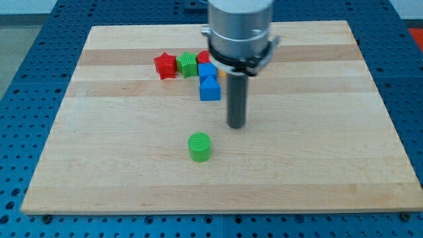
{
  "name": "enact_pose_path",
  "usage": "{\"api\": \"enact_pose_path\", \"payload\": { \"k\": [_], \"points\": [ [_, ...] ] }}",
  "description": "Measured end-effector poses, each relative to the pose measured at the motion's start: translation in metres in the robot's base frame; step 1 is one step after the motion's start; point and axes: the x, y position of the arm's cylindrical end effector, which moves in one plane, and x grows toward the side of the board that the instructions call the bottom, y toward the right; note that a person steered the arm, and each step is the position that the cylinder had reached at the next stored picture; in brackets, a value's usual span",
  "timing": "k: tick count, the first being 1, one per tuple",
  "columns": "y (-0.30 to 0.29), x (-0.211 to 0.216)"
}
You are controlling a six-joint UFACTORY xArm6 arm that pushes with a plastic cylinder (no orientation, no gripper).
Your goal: Slide green circle to blue triangle
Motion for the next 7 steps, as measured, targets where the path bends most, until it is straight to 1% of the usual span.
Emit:
{"api": "enact_pose_path", "payload": {
  "k": [1,2,3,5,6,7],
  "points": [
    [0.022,0.050],
    [0.021,0.095],
    [0.021,0.110],
    [0.020,0.103],
    [0.003,0.103],
    [-0.026,0.102]
  ]
}}
